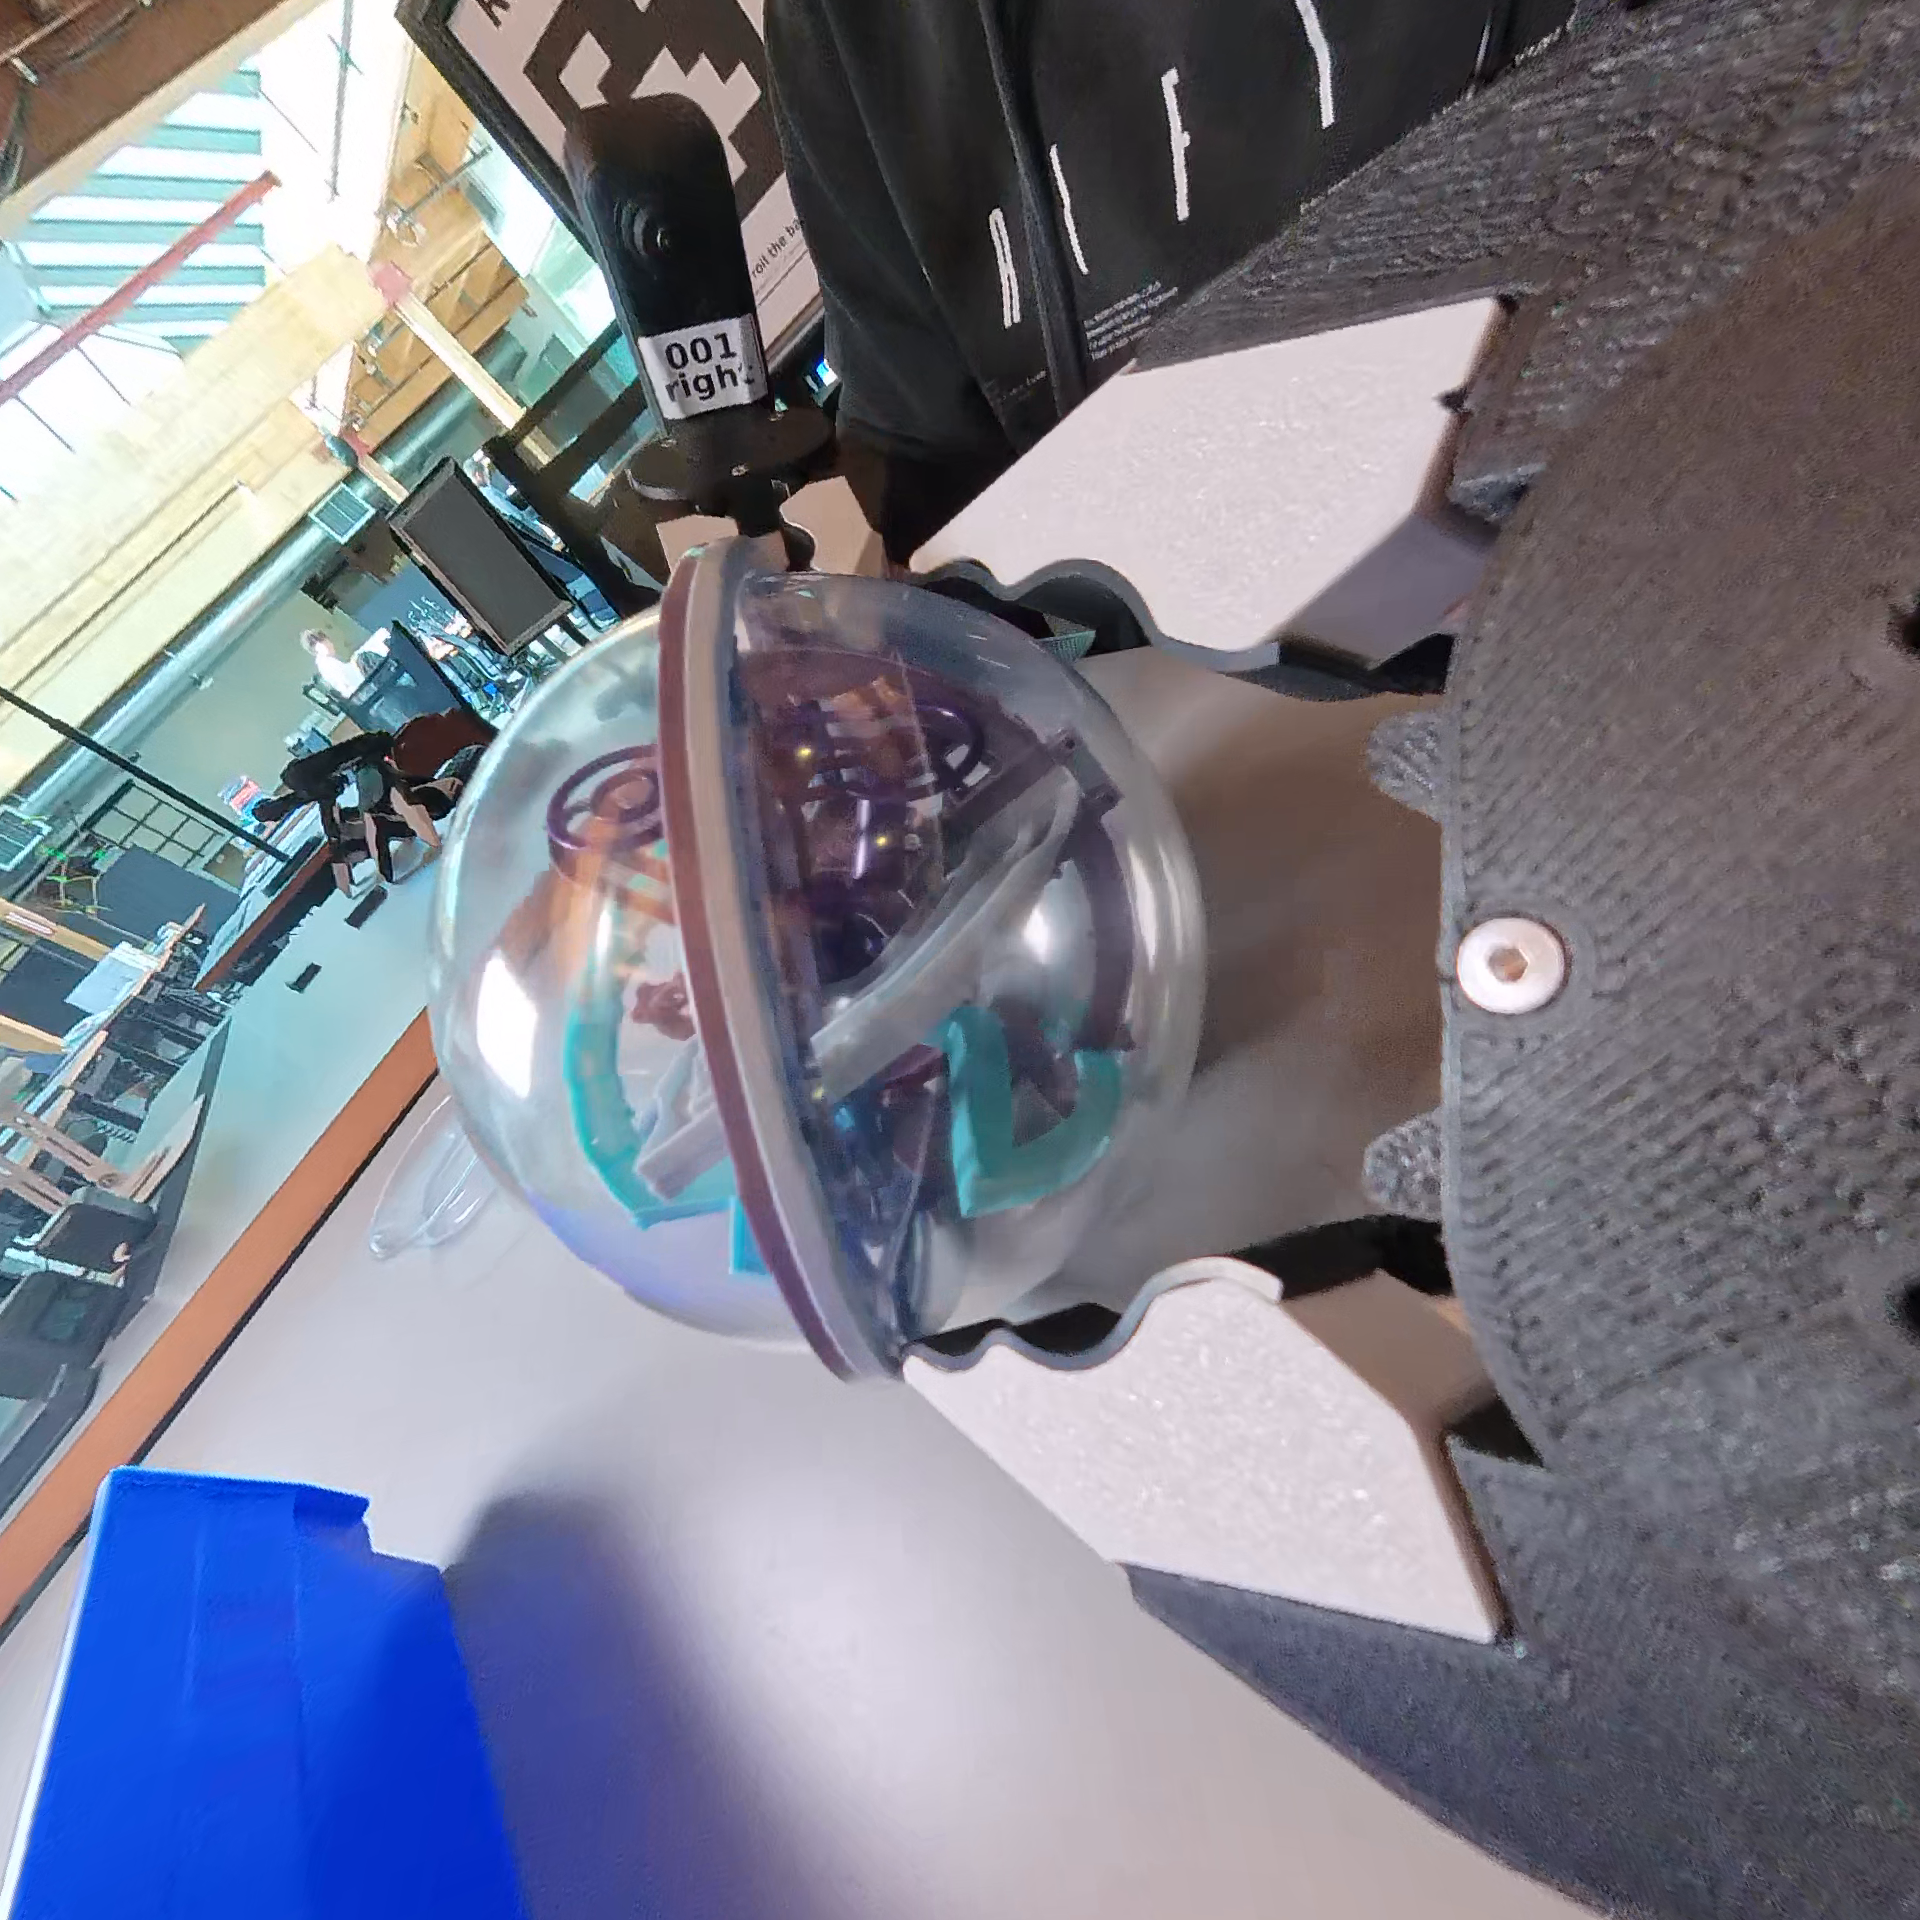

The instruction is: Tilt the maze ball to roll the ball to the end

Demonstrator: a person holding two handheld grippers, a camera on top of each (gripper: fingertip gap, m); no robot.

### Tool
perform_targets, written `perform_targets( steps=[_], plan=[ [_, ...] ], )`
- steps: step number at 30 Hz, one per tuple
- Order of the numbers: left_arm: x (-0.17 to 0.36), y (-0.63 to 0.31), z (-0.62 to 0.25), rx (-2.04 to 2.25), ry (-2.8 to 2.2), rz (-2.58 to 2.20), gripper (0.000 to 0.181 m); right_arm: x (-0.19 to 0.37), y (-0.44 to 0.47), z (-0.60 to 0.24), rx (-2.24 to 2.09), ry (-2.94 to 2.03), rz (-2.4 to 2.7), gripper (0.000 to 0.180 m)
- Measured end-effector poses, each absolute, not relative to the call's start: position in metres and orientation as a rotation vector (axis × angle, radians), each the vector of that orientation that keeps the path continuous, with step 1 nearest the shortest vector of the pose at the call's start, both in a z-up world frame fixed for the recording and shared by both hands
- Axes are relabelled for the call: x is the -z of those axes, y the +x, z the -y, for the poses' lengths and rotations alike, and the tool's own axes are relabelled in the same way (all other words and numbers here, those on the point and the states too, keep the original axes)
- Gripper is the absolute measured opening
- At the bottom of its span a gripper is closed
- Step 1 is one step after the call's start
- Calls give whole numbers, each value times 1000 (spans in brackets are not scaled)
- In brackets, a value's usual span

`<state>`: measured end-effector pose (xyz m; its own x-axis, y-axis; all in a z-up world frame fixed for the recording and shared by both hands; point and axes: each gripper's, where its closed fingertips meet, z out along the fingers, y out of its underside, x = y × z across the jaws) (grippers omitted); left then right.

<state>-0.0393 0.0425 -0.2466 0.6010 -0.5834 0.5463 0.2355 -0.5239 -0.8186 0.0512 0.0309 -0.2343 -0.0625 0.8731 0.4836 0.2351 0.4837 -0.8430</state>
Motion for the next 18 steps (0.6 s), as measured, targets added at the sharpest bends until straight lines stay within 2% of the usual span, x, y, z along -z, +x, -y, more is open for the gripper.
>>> perform_targets(
  steps=[6, 11, 18],
  plan=[
    [245, -45, -36, 1058, -1843, -284, 130, 238, 51, -29, -486, -708, 1639, 6],
    [220, -66, -34, 1129, -1714, -189, 119, 250, 51, -31, -191, -361, 1673, 6],
    [231, -74, -32, 1144, -1751, -159, 107, 249, 47, -37, 18, -31, 1686, 5]
  ],
)
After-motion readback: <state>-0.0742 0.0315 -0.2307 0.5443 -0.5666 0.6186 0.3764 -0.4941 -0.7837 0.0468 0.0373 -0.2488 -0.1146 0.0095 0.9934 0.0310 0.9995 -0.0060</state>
